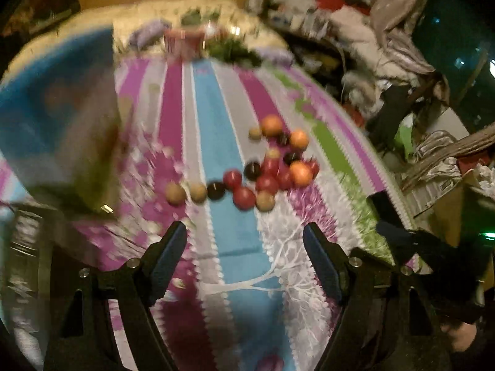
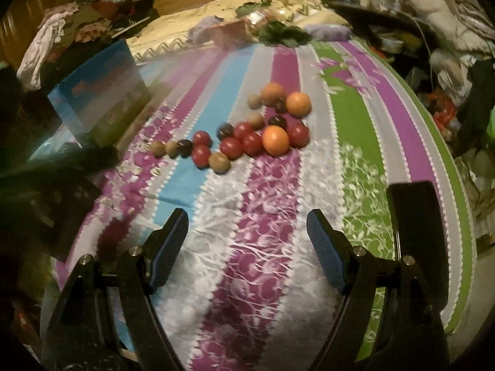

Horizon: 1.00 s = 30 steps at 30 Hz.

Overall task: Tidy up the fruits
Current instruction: 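Move both open tools from the basket back to the fruit row, then lower the left tool onto a red tomato and close it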

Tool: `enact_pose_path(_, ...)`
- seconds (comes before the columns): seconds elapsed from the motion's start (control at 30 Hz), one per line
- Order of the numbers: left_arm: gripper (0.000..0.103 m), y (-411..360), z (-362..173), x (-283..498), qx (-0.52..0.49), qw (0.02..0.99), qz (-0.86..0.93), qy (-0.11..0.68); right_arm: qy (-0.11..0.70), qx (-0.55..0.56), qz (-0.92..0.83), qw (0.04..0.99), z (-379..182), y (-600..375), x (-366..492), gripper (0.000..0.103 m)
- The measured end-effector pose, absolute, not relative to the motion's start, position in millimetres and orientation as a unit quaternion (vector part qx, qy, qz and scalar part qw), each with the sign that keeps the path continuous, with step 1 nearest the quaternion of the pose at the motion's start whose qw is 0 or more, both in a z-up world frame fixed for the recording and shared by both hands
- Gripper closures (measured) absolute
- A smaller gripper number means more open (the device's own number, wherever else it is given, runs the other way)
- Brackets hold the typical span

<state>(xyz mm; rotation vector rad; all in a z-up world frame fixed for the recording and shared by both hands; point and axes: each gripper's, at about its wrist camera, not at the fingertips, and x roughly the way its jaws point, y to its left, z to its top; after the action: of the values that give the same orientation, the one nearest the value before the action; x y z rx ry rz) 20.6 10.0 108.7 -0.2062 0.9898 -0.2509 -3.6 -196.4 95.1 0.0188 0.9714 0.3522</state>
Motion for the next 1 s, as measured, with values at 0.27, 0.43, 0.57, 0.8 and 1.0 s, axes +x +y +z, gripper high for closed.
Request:
enact_pose_path(0.27,0.042,-3,53,45,-0.126,0.844,-0.111,0.509,0.478,0.008,0.174,0.861,77,-211,8,0.030)
enact_pose_path(0.43,0.057,3,33,66,-0.181,0.830,-0.108,0.517,0.485,0.015,0.178,0.856,67,-211,13,0.030)
enact_pose_path(0.57,0.057,5,28,75,-0.219,0.823,-0.106,0.513,0.495,0.024,0.176,0.850,57,-215,15,0.030)
enact_pose_path(0.8,0.057,-1,20,91,-0.235,0.822,-0.092,0.511,0.506,0.032,0.178,0.843,46,-217,17,0.030)
enact_pose_path(1.0,0.063,-5,20,101,-0.225,0.825,-0.081,0.512,0.502,0.032,0.186,0.844,46,-212,16,0.034)
